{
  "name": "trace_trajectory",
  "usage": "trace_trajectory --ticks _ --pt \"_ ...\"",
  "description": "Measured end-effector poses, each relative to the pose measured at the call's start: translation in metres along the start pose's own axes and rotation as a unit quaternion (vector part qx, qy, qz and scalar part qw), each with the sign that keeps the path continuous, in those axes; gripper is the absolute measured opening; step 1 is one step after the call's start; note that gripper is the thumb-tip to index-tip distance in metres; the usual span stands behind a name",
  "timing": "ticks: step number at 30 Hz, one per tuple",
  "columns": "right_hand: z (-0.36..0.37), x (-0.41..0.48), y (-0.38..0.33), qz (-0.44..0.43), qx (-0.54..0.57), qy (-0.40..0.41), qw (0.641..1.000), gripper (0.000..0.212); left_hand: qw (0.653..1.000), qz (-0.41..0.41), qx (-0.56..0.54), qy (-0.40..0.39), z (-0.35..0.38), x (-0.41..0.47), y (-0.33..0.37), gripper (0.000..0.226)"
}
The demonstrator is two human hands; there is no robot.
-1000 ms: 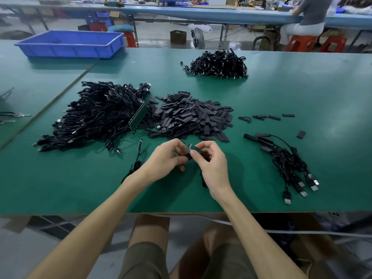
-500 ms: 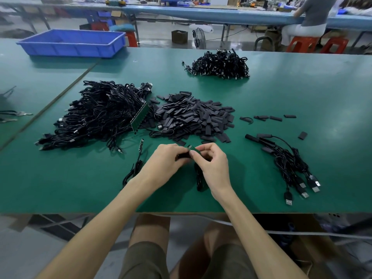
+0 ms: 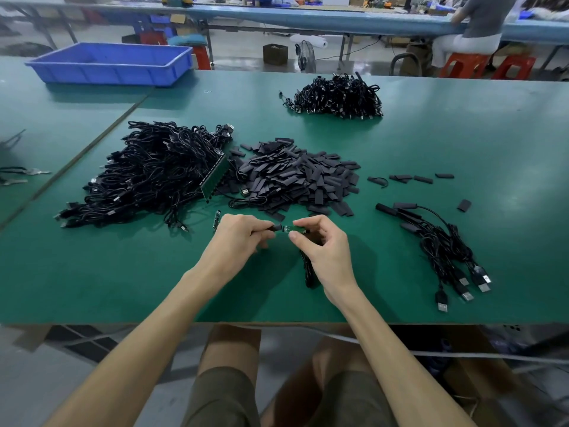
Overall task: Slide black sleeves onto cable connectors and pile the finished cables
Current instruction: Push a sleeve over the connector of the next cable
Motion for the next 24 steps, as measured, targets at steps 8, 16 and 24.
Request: trace_trajectory --ticks 8,16,24 --pt "0.0011 0.0016 0.0007 -0.003 0.002 -0.009 1.0 0.018 0.999 0.034 0.004 -0.01 0.0044 0.0016 0.0069 0.015" --pt "0.0002 0.0035 0.0026 -0.001 0.009 0.006 1.0 0.017 1.0 0.01 -0.016 0.015 0.003 -0.0004 0.0003 0.018" --pt "0.0 0.0034 0.0037 0.0 -0.003 0.0 1.0 0.017 1.0 0.017 -0.01 0.005 0.0043 -0.0004 0.0032 0.015"
Point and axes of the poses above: each hand's wrist, its own x-axis towards the middle knuckle, its own z-axis out of the palm, y = z × x, the point moved 6 cm from there along x, towards the middle knuckle, and after that the axes turned 12 degrees about z, right-handed, at the moved point
